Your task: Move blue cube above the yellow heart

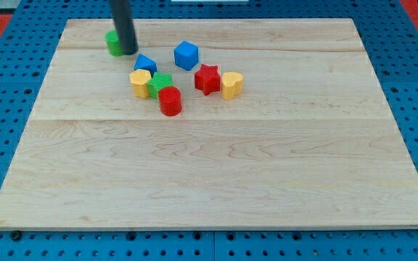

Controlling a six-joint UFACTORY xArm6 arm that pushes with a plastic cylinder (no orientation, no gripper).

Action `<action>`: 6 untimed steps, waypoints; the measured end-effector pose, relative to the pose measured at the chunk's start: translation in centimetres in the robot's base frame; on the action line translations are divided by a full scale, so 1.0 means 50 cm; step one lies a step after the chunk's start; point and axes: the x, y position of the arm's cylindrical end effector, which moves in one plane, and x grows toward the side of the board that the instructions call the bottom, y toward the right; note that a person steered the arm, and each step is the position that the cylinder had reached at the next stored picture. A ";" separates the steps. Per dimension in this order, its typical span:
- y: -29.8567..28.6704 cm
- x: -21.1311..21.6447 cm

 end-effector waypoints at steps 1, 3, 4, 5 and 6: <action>0.008 -0.007; 0.211 0.035; 0.295 0.064; 0.377 0.089; 0.344 0.180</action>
